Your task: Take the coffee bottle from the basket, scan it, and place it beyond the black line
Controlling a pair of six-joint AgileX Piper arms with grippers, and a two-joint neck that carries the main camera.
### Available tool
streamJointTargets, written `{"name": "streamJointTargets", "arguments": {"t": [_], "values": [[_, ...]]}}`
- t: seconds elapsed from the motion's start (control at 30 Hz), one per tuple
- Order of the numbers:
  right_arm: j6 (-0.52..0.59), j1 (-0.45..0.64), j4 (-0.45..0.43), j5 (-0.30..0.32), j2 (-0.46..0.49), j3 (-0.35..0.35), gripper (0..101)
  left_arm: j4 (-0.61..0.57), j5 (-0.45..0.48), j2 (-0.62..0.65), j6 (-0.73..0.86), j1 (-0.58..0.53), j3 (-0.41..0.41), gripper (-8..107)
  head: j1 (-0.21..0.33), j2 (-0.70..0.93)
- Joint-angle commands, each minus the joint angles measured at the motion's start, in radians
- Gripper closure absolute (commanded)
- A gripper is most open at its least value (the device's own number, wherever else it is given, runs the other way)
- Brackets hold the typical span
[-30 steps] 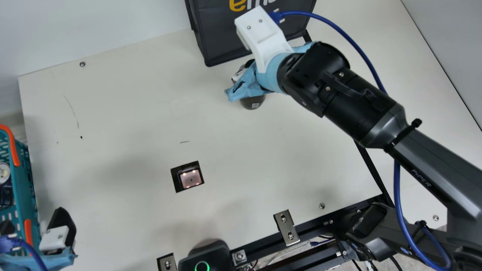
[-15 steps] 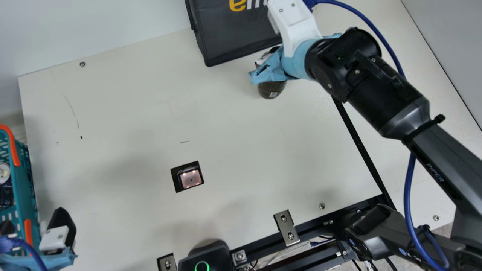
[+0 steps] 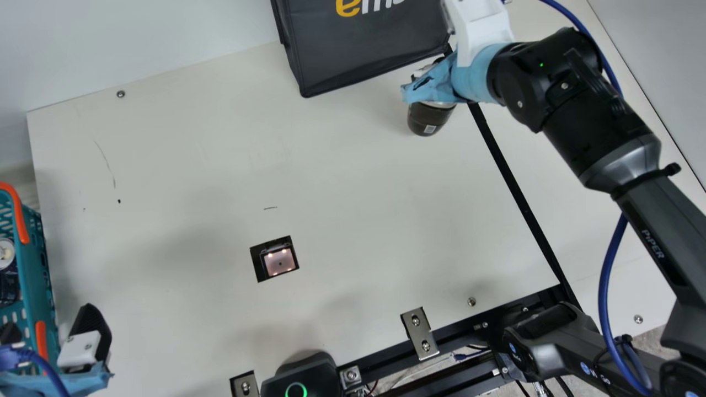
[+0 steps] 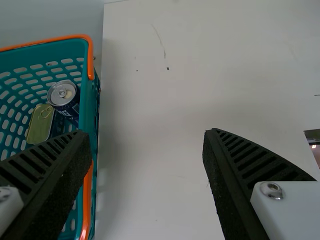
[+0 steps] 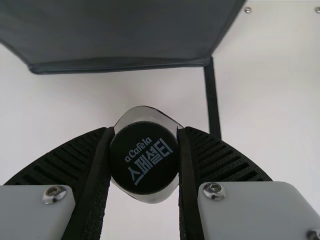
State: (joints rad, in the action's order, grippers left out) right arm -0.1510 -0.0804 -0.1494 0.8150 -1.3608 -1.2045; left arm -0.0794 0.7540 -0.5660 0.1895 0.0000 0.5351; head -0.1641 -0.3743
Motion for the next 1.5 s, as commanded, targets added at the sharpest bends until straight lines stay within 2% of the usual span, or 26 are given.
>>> {"name": "streamJointTargets", "arguments": {"t": [0.0, 0.77, 1.47], "values": [[0.011, 0.031, 0.008, -0.001, -0.002, -0.002, 101, 0.0, 0.0, 0.0, 0.0, 0.0, 0.0, 9, 0.026, -0.002], [0.174, 0.32, 0.117, -0.028, -0.032, -0.017, 101, 0.0, 0.0, 0.0, 0.0, 0.0, 0.0, 9, 0.026, -0.002], [0.236, 0.447, 0.156, -0.066, -0.116, -0.045, 101, 0.0, 0.0, 0.0, 0.0, 0.0, 0.0, 9, 0.026, -0.002]]}}
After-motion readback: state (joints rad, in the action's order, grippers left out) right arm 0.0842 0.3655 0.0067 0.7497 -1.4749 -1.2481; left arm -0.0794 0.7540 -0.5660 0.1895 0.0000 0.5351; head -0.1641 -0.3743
